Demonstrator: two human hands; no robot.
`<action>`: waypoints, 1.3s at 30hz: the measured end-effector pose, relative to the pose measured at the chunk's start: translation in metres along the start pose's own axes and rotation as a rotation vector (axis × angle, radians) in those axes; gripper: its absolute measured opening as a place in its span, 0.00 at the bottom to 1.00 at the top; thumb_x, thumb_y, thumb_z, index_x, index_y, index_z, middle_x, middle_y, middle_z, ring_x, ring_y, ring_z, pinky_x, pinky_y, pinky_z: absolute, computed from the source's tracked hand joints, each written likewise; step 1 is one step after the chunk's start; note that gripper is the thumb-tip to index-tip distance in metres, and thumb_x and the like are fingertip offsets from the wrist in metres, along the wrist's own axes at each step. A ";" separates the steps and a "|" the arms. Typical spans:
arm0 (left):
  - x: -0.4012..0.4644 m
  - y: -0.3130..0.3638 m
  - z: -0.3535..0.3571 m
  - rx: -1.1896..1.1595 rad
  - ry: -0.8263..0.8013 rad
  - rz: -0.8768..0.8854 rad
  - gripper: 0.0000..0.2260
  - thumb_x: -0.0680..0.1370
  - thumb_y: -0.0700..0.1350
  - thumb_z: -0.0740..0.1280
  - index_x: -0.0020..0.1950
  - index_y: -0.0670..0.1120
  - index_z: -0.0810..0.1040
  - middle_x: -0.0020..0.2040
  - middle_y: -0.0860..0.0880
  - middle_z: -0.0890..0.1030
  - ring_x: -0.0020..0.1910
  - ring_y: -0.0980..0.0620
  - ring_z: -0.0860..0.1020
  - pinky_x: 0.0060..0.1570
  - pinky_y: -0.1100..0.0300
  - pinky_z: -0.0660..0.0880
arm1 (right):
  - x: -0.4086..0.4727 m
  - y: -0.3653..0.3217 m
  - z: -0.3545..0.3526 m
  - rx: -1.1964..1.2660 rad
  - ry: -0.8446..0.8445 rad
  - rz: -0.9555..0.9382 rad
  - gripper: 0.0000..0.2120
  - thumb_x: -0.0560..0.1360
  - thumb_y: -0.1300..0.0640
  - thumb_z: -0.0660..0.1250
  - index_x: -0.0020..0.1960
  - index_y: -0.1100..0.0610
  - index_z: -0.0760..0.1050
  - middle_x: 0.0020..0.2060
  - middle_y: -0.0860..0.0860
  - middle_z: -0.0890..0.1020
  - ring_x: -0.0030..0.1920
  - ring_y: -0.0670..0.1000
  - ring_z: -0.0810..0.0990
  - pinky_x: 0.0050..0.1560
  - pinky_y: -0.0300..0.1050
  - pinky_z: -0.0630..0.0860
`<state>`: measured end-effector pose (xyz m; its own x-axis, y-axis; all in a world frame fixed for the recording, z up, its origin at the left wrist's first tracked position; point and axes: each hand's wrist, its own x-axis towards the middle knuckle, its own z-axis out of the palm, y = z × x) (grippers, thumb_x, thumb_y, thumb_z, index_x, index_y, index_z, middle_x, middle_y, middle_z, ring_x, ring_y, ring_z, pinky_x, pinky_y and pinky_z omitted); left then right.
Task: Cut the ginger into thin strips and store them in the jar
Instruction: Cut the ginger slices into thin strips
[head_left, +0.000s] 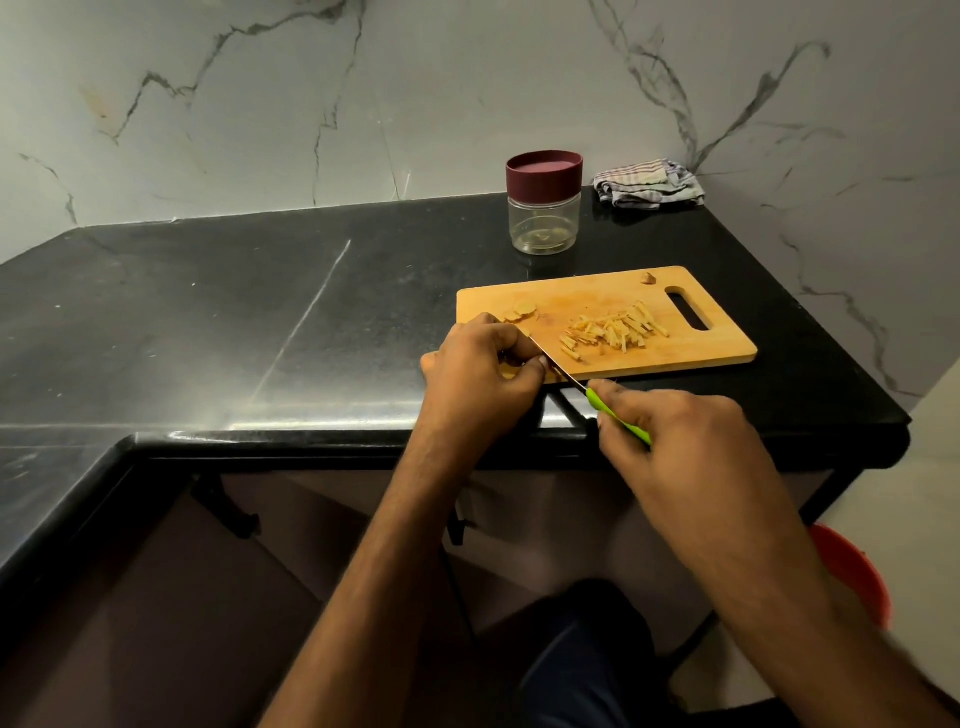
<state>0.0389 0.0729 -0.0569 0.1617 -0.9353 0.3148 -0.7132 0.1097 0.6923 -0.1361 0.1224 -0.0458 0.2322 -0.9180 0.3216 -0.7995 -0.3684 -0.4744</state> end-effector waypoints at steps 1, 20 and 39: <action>-0.001 0.000 0.001 -0.001 0.009 0.003 0.07 0.75 0.49 0.73 0.38 0.56 0.79 0.46 0.56 0.79 0.50 0.54 0.77 0.61 0.40 0.70 | 0.001 -0.001 0.000 -0.016 -0.012 0.002 0.17 0.79 0.50 0.63 0.67 0.44 0.72 0.38 0.46 0.78 0.36 0.44 0.74 0.32 0.31 0.64; -0.005 -0.002 0.006 0.292 -0.059 0.156 0.16 0.82 0.51 0.62 0.69 0.65 0.74 0.54 0.57 0.68 0.57 0.57 0.66 0.57 0.53 0.61 | -0.013 0.007 -0.002 -0.235 -0.002 0.030 0.22 0.79 0.46 0.55 0.72 0.36 0.60 0.40 0.44 0.67 0.39 0.44 0.69 0.36 0.39 0.70; -0.004 -0.006 0.007 -0.035 0.097 0.032 0.11 0.75 0.50 0.74 0.36 0.62 0.76 0.44 0.59 0.76 0.49 0.54 0.76 0.55 0.40 0.75 | -0.020 0.010 -0.001 0.001 0.093 -0.068 0.19 0.77 0.48 0.59 0.66 0.49 0.75 0.36 0.44 0.75 0.34 0.40 0.72 0.30 0.31 0.63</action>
<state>0.0379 0.0738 -0.0664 0.2052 -0.8944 0.3975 -0.6955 0.1525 0.7021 -0.1491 0.1371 -0.0565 0.2336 -0.8733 0.4275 -0.7829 -0.4297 -0.4500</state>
